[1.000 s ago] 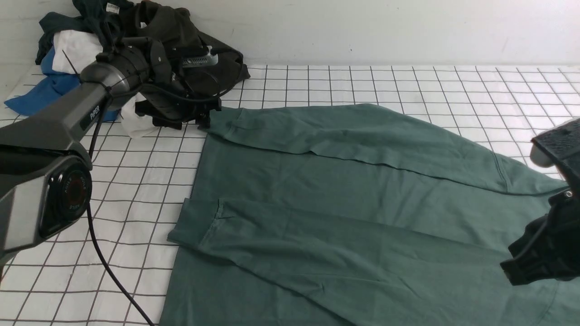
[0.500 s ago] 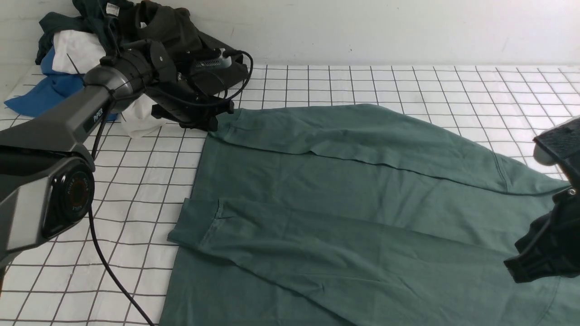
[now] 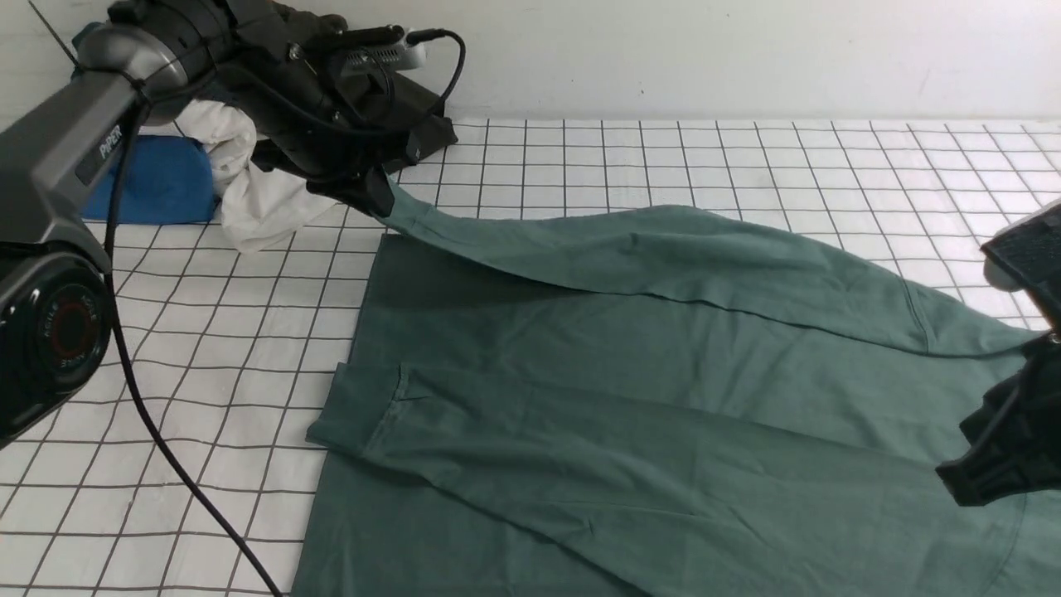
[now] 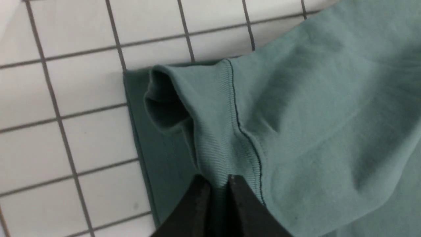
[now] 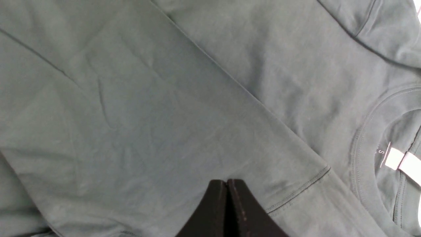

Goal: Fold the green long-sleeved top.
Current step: Use the left arm to drag and drop the cuff onto the cuff closest to the left arm

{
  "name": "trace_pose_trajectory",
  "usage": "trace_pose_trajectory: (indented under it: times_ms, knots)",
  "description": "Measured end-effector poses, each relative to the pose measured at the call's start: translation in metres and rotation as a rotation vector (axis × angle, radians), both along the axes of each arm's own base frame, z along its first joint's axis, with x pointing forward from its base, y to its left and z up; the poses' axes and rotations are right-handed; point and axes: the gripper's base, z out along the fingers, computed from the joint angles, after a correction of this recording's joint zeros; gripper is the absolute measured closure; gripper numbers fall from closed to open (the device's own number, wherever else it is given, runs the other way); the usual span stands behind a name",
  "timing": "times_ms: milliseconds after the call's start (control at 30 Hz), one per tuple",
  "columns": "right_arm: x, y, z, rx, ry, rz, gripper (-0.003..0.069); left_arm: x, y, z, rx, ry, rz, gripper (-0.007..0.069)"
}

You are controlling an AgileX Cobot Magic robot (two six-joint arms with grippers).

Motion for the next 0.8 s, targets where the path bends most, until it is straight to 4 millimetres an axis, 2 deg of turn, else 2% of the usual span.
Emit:
trace_pose_trajectory:
  times_ms: [33,100,200,367,467,500,567,633,800]
  knots:
    - [0.000,0.000,0.000,0.000,0.000,0.000,0.0673,-0.001,0.000,0.000,0.001,0.001,0.000,0.0592]
    - [0.000,0.000,0.000,0.000,0.000,0.002,0.0673,-0.015,0.001,0.005,0.007,0.036,-0.007,0.0592]
    - [-0.001,0.001,0.000,0.003,0.003,0.005,0.0673,-0.045,0.004,0.014,0.022,0.083,-0.035,0.0592]
    - [-0.001,0.002,0.000,0.012,0.008,0.003,0.0673,-0.117,0.004,0.020,0.046,0.081,-0.065,0.0592]
    - [-0.001,0.002,0.000,0.015,0.009,0.002,0.0673,-0.155,0.001,0.008,0.057,0.049,-0.057,0.0592]
    - [-0.001,0.002,0.000,0.015,0.009,0.002,0.0673,-0.160,0.001,0.006,0.059,0.043,-0.056,0.0592]
    - [-0.001,0.003,0.000,0.022,0.011,0.002,0.0673,-0.181,-0.002,-0.008,0.077,0.011,-0.071,0.0592]
    - [-0.001,0.003,-0.001,0.030,0.014,0.000,0.0673,-0.193,-0.003,-0.024,0.095,0.001,-0.084,0.0592]
    - [-0.002,0.004,-0.001,0.036,0.017,-0.001,0.0673,-0.202,-0.002,-0.048,0.118,0.033,-0.090,0.0573]
